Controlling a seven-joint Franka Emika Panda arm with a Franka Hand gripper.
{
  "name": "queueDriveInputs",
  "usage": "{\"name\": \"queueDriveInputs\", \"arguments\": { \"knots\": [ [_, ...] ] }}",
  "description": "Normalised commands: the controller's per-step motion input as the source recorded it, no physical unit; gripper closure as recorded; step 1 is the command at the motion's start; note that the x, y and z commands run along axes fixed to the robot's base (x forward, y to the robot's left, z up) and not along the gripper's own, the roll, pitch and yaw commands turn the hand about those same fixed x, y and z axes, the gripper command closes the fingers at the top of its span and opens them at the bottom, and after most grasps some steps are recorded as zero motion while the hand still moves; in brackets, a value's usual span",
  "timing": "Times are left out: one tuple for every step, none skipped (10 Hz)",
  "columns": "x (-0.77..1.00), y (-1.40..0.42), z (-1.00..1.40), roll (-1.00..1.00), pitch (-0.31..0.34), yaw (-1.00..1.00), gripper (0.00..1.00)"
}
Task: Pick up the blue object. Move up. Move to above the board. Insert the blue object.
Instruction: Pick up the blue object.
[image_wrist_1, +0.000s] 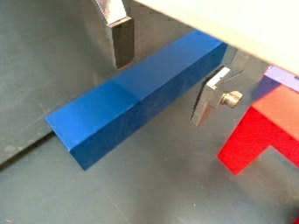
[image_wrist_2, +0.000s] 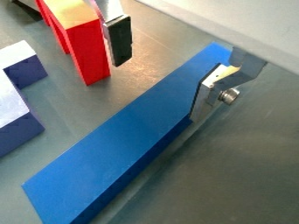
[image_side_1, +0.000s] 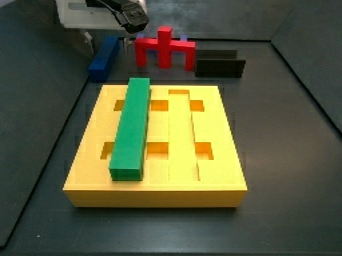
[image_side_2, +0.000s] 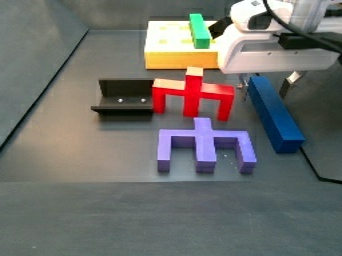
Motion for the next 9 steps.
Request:
{"name": "queueDriveInputs", "arguments": {
  "knots": [
    [0.03,0.05,-0.32,0.18,-0.174,-0.07,0.0],
    [-0.03,0.23,-0.05,0.11,-0.096,-0.07,0.0],
    [-0.17,0.26,0.0,0.08,-0.059,-0.03,0.0],
    [-0.13,0.18,0.0,0.01,-0.02,-0.04,0.0],
    [-0.05,0.0,0.0,0.03,0.0,-0.02,0.0],
    [0.0,0.0,-0.05,0.02,0.0,0.0,0.0],
    [0.02,0.0,-0.22,0.0,0.0,-0.04,0.0],
    [0.0,0.0,-0.14,0.01,0.01,-0.07,0.0],
    [0.0,0.0,-0.15,0.02,0.004,-0.09,0.0]
  ]
}}
